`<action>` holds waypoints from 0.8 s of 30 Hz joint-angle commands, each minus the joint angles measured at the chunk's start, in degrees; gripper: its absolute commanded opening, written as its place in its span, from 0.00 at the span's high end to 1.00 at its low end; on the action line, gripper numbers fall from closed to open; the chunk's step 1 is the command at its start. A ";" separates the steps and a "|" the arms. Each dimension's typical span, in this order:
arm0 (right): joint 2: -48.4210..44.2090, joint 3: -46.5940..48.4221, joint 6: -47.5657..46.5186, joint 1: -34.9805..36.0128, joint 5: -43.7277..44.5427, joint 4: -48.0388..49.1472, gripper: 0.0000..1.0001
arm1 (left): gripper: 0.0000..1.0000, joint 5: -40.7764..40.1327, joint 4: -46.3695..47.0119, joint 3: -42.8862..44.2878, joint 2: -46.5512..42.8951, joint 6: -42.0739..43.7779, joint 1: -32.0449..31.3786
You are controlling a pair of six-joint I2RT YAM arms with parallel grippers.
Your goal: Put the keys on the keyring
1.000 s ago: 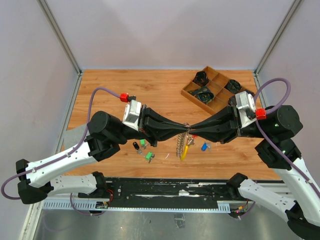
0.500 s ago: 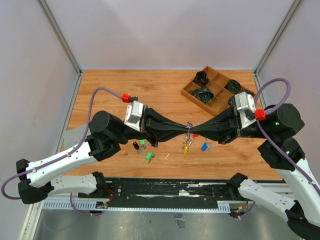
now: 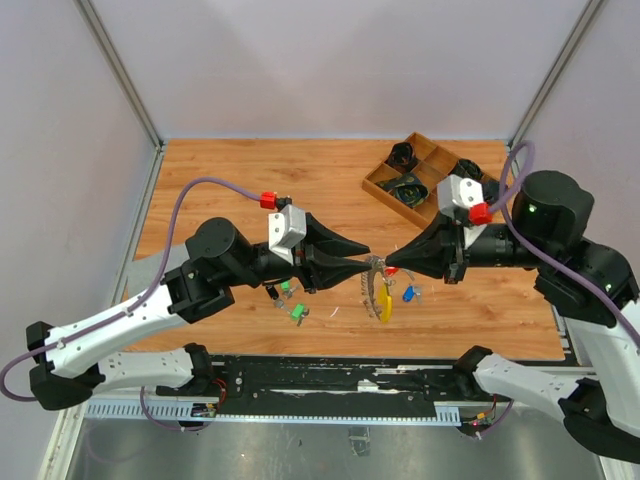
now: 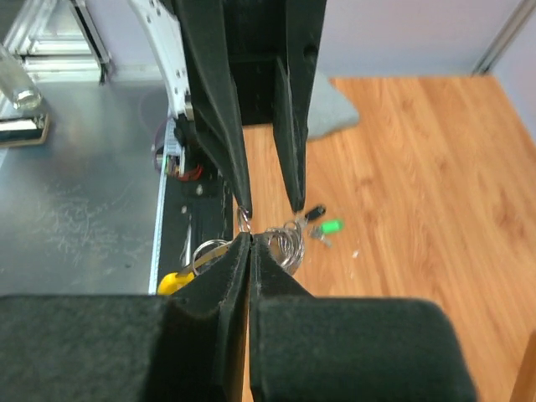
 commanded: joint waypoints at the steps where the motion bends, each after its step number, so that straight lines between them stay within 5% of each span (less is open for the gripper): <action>1: 3.48 4.73 -6.81 1.20 4.28 -15.84 1.00 | 0.64 -4.25 -7.42 2.21 -1.97 3.82 -0.46; 24: 5.79 6.80 -7.93 4.62 15.17 -18.40 1.00 | 0.64 -3.45 -6.68 2.90 3.08 1.35 -0.54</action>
